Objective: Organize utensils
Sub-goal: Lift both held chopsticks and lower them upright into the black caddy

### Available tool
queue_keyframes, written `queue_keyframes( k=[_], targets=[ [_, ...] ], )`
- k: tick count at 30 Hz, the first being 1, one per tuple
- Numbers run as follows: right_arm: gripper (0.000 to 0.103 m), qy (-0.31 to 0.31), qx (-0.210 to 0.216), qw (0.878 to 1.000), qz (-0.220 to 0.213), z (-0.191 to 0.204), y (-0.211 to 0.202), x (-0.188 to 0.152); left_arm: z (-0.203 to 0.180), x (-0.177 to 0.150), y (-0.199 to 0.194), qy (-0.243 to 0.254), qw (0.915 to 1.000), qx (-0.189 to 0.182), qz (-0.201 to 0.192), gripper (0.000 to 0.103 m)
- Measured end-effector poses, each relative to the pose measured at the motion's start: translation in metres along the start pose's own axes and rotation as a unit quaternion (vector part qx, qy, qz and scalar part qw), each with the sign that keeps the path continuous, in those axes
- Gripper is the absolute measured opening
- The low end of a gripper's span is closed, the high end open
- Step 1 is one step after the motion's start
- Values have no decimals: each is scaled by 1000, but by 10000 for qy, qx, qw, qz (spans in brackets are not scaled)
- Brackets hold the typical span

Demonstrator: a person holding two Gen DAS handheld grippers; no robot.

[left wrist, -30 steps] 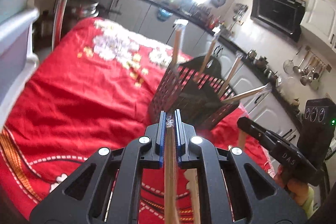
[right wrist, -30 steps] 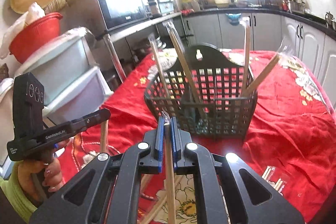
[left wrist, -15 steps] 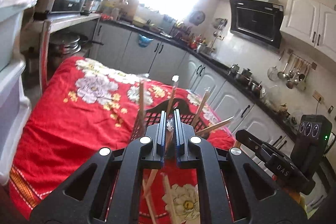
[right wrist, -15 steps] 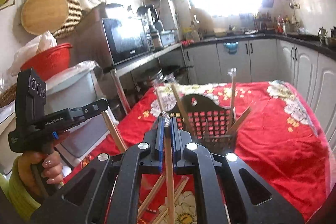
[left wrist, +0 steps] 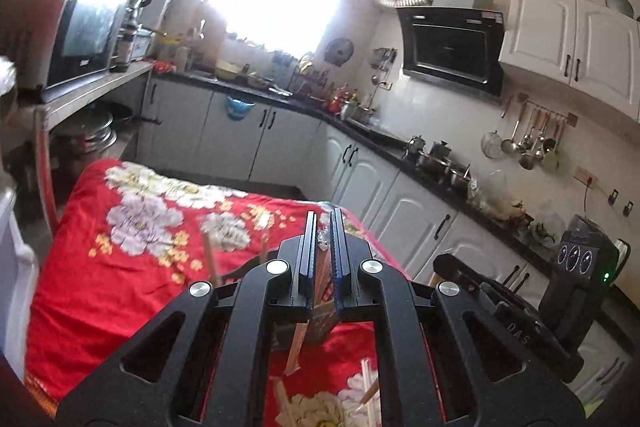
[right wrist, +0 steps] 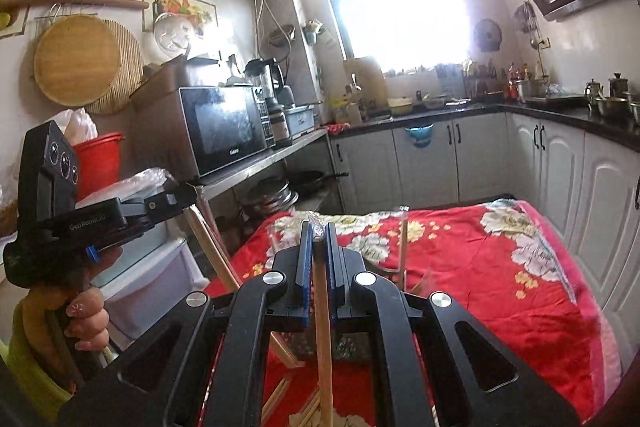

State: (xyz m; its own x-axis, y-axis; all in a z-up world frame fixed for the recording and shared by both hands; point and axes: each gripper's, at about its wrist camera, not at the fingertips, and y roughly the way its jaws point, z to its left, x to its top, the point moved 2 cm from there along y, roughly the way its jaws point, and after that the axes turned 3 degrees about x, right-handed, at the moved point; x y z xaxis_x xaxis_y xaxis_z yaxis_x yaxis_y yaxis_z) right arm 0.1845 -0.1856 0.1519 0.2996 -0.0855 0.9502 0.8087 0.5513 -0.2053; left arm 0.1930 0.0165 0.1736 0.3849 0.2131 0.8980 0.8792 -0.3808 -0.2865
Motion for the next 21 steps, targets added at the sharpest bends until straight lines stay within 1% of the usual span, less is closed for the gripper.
queue_keyframes(
  k=[9,15,21],
  targets=[
    [6,-46,-34,9998,-196,-4,7,22,-18,27,10,229,9995,-66,-211,3],
    [6,-98,46,9990,-425,-2,18,41,-17,44,8,402,9982,119,-440,3],
    [6,-254,145,9970,-711,6,35,59,-6,56,10,436,9969,323,-573,4]
  ],
)
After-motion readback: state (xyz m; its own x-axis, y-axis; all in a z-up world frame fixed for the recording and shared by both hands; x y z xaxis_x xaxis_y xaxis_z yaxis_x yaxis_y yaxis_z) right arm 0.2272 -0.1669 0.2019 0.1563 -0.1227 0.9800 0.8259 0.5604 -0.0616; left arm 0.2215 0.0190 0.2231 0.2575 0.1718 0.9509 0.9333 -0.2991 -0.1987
